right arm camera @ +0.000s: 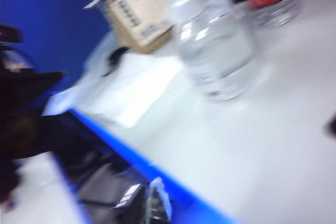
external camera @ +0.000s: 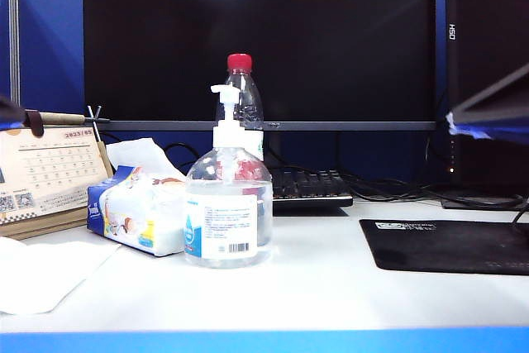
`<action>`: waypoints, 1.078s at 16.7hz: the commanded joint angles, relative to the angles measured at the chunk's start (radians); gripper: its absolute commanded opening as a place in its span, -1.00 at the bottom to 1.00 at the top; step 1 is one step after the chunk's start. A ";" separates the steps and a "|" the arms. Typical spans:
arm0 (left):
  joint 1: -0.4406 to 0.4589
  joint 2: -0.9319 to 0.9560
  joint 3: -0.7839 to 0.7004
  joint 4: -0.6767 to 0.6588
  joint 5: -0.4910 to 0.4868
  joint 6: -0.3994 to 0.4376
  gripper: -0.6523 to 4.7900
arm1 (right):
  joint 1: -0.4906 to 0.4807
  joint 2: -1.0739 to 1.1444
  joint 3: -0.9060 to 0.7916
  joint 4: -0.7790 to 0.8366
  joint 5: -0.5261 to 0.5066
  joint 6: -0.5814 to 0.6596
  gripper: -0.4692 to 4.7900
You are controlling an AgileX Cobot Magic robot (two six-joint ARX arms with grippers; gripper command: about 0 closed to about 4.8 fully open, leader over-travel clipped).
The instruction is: Pull out a tissue from the tissue dispenser, then press the switch of the alcohol sanitizer bottle to drop some sanitizer on the paper tissue, and finally place the treated tissue on the table.
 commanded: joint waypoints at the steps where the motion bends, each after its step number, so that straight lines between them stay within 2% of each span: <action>1: 0.001 0.000 -0.002 -0.041 -0.206 0.097 -0.78 | -0.002 -0.002 -0.002 -0.023 0.119 -0.083 -0.83; 5: 0.001 0.000 -0.002 -0.037 -0.233 0.139 -0.78 | -0.005 0.001 -0.002 -0.026 0.243 -0.136 -0.83; 9: 0.001 -0.001 -0.002 -0.028 -0.303 0.271 -0.78 | -0.103 0.042 -0.002 -0.023 0.283 -0.217 -0.82; 11: 0.001 -0.001 -0.001 -0.027 -0.302 0.262 -0.78 | -0.180 0.077 -0.002 -0.024 0.279 -0.248 -0.83; 13: 0.001 -0.001 -0.001 -0.030 -0.241 0.201 -0.78 | -0.269 0.117 -0.002 -0.024 0.246 -0.249 -0.82; 14: 0.001 -0.001 -0.001 -0.030 -0.222 0.201 -0.78 | -0.300 0.126 -0.002 -0.025 0.223 -0.249 -0.82; 18: 0.001 -0.001 -0.001 -0.029 -0.221 0.202 -0.78 | -0.359 0.130 -0.002 -0.026 0.219 -0.271 -0.83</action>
